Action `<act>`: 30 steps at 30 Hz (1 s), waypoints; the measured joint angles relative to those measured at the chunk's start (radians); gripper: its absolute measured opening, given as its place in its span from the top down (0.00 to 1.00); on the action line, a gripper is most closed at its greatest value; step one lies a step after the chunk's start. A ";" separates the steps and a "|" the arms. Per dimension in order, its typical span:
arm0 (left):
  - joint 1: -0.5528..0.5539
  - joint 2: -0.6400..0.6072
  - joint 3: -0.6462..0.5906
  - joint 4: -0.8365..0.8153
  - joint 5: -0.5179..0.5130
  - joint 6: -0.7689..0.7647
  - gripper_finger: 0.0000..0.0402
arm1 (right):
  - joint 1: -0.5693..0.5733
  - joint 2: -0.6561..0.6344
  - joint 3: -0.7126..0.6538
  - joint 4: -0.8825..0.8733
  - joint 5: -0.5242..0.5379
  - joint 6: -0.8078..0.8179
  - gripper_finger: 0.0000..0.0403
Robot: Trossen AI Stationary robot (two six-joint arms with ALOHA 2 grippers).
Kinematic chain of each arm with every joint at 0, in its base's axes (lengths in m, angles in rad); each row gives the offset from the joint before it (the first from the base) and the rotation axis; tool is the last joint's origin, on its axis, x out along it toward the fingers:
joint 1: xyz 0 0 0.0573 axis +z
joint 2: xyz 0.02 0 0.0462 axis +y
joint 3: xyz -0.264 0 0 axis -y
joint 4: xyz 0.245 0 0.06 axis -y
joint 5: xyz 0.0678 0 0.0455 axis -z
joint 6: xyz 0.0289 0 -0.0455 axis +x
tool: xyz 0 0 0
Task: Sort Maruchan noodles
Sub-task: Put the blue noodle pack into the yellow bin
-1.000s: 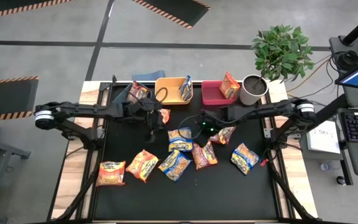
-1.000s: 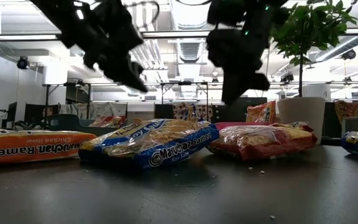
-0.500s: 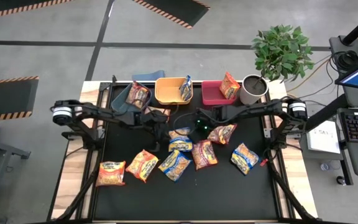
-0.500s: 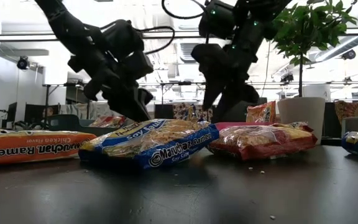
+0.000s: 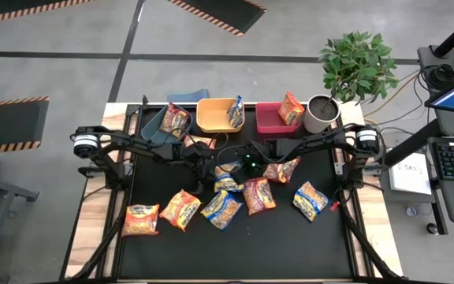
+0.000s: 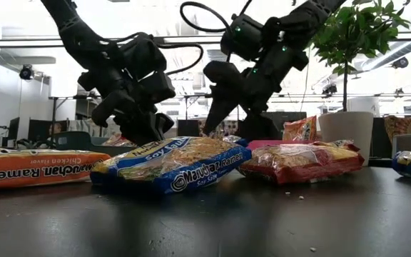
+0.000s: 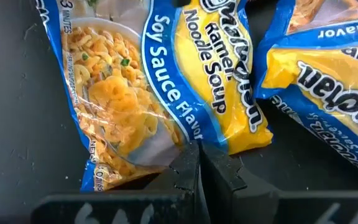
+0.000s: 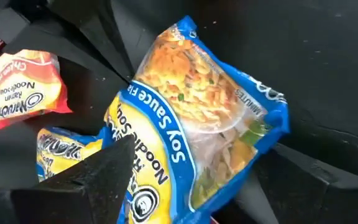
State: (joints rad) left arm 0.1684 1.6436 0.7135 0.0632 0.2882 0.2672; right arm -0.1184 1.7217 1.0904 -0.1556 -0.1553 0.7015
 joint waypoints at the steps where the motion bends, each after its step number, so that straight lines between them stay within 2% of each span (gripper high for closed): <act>1: 0.000 0.002 -0.001 0.009 0.000 0.000 1.00 | 0.000 0.006 -0.001 0.015 -0.002 -0.002 0.25; 5: 0.002 0.005 -0.004 0.014 0.004 0.000 1.00 | 0.001 0.034 -0.001 0.094 -0.004 -0.005 0.29; 9: 0.003 0.005 -0.005 0.015 0.014 0.001 1.00 | 0.000 0.048 -0.001 0.112 -0.002 -0.005 0.40; 21: 0.003 0.005 -0.010 0.017 0.022 0.000 1.00 | -0.002 0.063 -0.001 0.109 0.015 -0.023 0.94; 26: 0.003 -0.001 -0.010 0.016 0.024 0.003 1.00 | -0.004 0.038 -0.002 0.102 0.010 -0.056 0.97; 30: 0.009 -0.054 -0.010 -0.004 0.017 0.018 1.00 | -0.010 -0.010 -0.002 0.110 0.025 -0.089 0.98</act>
State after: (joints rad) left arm 0.1770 1.5895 0.7033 0.0589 0.3051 0.2856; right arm -0.1280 1.7122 1.0889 -0.0460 -0.1307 0.6120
